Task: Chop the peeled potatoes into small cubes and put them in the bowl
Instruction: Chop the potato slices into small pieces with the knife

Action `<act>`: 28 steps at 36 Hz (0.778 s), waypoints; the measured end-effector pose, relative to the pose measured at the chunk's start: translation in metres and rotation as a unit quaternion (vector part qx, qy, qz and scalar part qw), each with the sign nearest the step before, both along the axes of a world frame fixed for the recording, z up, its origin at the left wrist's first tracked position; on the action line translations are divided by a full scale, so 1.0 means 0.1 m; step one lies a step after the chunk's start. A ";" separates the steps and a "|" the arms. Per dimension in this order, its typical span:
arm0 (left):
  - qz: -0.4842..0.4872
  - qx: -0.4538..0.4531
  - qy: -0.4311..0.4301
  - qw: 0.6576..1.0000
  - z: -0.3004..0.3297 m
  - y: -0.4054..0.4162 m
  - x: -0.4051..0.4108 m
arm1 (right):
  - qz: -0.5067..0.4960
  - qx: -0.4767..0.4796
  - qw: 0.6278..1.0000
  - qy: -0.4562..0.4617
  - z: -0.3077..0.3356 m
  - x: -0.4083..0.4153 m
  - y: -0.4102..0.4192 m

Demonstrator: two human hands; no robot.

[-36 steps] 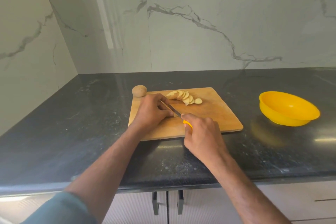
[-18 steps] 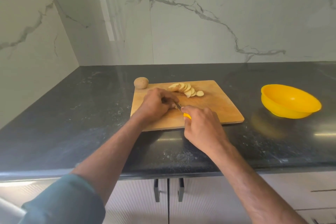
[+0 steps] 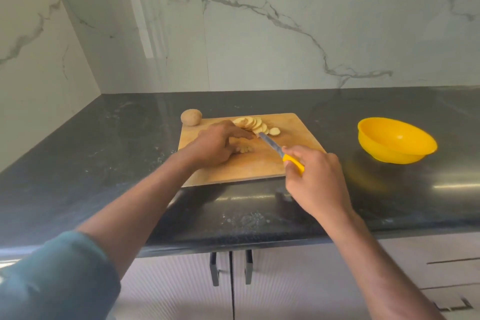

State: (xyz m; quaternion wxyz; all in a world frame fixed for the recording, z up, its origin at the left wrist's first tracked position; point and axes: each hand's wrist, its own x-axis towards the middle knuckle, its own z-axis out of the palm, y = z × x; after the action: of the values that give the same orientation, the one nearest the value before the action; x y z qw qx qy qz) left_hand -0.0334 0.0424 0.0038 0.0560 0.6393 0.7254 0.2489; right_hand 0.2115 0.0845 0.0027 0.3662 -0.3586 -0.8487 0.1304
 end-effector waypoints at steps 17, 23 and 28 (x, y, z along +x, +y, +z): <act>-0.050 -0.098 0.089 0.990 0.31 0.17 0.02 | -0.004 0.023 0.998 -0.063 -0.21 -0.29 0.14; 0.054 -0.005 0.038 0.998 0.04 0.14 0.12 | 0.000 0.033 0.996 -0.086 -0.21 -0.30 0.11; 0.038 0.022 -0.004 0.999 0.02 0.01 0.03 | 0.000 0.053 0.993 -0.103 -0.18 -0.30 0.08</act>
State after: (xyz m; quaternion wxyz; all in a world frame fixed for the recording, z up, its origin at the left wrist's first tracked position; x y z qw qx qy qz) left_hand -0.0306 0.0429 0.0054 0.0356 0.6115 0.7430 0.2697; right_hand 0.1812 0.0926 -0.0156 0.2952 -0.3499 -0.8878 0.0472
